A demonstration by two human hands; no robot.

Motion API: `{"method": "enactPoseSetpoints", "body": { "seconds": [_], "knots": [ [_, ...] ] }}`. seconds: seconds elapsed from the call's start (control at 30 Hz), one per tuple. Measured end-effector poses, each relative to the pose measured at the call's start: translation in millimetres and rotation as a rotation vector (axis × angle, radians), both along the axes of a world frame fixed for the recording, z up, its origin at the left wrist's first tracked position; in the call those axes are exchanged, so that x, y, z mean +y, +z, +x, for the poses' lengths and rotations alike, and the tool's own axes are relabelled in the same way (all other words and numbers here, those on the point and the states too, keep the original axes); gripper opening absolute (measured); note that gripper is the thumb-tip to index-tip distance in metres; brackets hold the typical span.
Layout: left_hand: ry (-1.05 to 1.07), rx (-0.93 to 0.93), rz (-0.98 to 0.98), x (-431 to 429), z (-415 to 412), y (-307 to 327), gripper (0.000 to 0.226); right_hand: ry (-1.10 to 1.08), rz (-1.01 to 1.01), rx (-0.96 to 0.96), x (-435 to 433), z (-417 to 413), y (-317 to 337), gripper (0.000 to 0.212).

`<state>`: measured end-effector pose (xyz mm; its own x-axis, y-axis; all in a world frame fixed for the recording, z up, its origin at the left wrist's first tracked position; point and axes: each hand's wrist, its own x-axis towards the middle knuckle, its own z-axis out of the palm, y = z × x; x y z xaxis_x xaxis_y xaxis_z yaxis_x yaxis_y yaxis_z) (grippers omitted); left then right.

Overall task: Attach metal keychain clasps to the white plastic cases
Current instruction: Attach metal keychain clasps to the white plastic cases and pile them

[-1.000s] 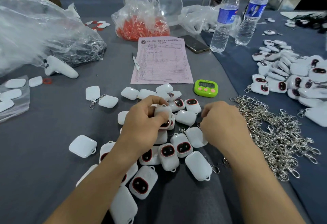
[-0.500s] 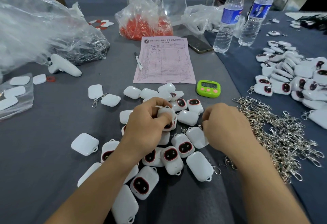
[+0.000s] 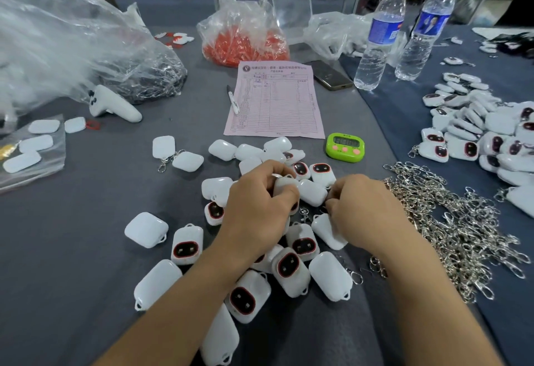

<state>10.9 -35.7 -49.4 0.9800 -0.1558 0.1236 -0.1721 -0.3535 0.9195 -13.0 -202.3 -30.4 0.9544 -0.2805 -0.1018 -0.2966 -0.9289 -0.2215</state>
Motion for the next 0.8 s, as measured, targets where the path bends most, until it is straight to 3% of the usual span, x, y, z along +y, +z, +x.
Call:
{"method": "enactPoseSetpoints", "body": {
  "seconds": [0.2,0.4,0.47,0.53,0.7,0.8],
  "knots": [
    [0.048,-0.018,-0.02,-15,3,5,0.014,0.056,0.129,0.048,-11,-9,19,0.009],
    [0.03,-0.122,-0.142,-5,13,13,0.016,0.112,0.042,0.08,-8,-10,19,0.007],
    [0.088,-0.248,0.0,12,34,20,0.018,0.115,0.095,0.08,-9,-10,18,0.021],
    [0.175,-0.291,0.138,31,57,23,0.02,0.106,0.141,0.063,-6,-8,19,0.022],
    [0.186,-0.127,0.368,44,86,6,0.016,0.064,0.161,0.019,-2,-10,17,0.017],
    [0.153,-0.146,0.449,38,84,6,0.016,0.064,0.129,0.045,-4,-13,19,0.016]
  ]
}}
